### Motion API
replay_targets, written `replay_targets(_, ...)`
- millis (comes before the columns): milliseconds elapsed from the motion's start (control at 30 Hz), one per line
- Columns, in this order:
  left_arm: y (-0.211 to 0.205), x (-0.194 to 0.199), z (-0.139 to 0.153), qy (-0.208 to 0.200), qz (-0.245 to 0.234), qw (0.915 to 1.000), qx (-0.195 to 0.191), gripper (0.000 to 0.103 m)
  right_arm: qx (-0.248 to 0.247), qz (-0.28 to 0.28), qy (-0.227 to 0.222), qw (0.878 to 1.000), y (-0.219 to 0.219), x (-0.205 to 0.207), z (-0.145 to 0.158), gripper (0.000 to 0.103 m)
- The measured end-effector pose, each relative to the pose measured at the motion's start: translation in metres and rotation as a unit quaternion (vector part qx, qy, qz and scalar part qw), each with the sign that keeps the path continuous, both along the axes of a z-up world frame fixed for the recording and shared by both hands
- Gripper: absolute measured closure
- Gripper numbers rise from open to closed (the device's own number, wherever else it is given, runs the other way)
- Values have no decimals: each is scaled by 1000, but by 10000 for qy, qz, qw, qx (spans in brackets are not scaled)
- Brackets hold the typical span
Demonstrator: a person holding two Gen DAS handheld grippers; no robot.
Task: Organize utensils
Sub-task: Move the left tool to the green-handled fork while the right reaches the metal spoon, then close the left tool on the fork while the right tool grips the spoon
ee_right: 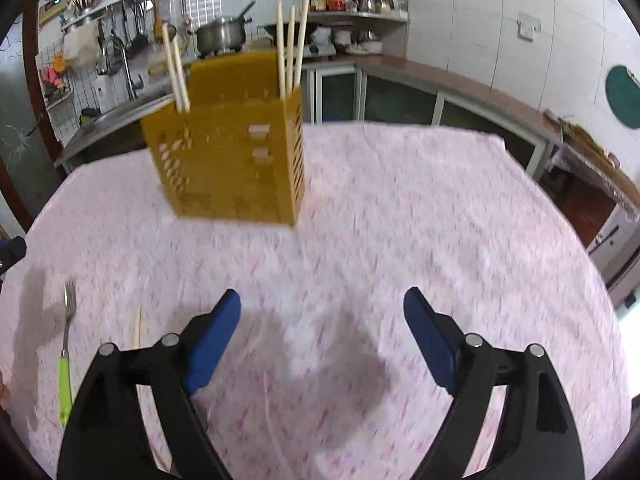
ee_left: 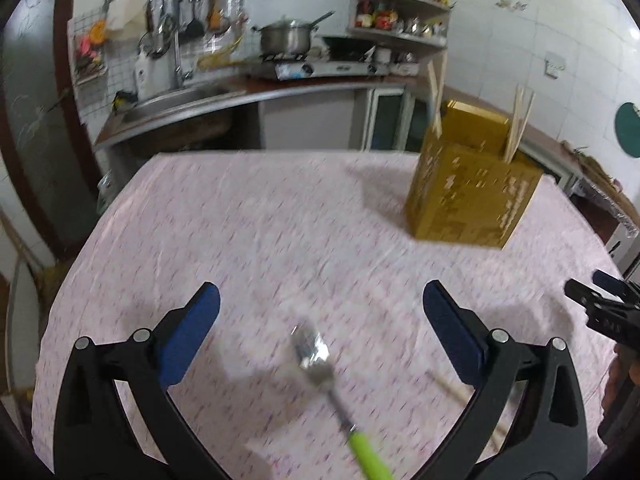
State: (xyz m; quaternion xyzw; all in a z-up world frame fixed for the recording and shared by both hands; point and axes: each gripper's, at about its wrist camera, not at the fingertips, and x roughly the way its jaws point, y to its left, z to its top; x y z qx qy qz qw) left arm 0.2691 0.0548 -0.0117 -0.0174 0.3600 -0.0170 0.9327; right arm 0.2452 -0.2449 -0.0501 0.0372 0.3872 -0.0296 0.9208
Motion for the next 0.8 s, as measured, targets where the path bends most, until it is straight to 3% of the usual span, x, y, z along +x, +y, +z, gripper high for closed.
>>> replay_targets(167, 4, -11, -20, 336, -18, 9994, 125, 5, -104, 119, 417, 9990, 21, -17, -17, 20)
replay_targets(267, 2, -13, -31, 623, -101, 9980, 13, 5, -77, 345, 625, 9974, 35, -27, -25, 20)
replay_targets(600, -12, -16, -59, 1192, -207, 9926, 135, 5, 78, 645, 876, 9940, 63, -43, -38, 25)
replay_targets(700, -13, -15, -67, 1334, -255, 9907, 112, 5, 72, 692, 977, 9928, 67, -42, -47, 39)
replay_targets(800, -13, -13, -73, 1434, -240, 9893, 82, 5, 67, 690, 959, 9930, 70, -41, -52, 46)
